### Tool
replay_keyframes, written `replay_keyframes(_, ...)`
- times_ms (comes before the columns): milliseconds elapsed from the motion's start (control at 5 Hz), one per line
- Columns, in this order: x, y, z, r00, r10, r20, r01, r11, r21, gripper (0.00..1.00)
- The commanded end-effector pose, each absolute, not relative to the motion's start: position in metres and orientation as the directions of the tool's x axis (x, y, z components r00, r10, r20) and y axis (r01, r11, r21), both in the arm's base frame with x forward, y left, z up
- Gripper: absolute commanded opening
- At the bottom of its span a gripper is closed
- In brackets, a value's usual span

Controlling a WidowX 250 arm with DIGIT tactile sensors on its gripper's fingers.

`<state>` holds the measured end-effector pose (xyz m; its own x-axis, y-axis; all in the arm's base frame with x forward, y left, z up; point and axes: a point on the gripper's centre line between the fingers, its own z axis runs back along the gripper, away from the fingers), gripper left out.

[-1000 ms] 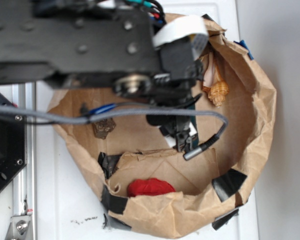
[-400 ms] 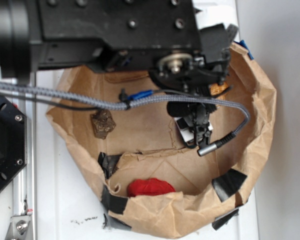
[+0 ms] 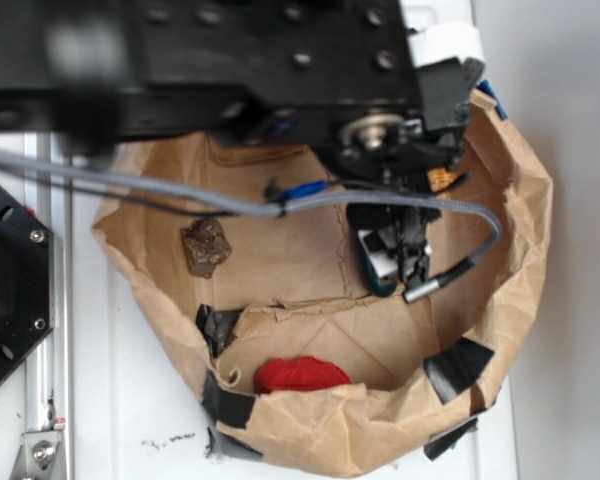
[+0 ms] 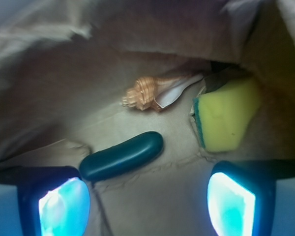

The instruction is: Grab the green sponge.

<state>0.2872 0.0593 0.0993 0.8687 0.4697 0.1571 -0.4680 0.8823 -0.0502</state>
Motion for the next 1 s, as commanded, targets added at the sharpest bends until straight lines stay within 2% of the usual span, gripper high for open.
replay_keyframes(0,0.282,0.083,0.075,0.799,0.557,0.228,-0.563,0.825,-0.045,1.0)
replay_keyframes(400,0.296,0.085,0.073,0.694,0.658,0.292,-0.671,0.738,-0.07,1.0)
replay_keyframes(600,0.3,0.089,0.073,0.693,0.67,0.264,-0.677,0.732,-0.081,1.0)
replay_keyframes(800,0.299,0.088,0.071,0.685,0.668,0.292,-0.673,0.733,-0.096,1.0)
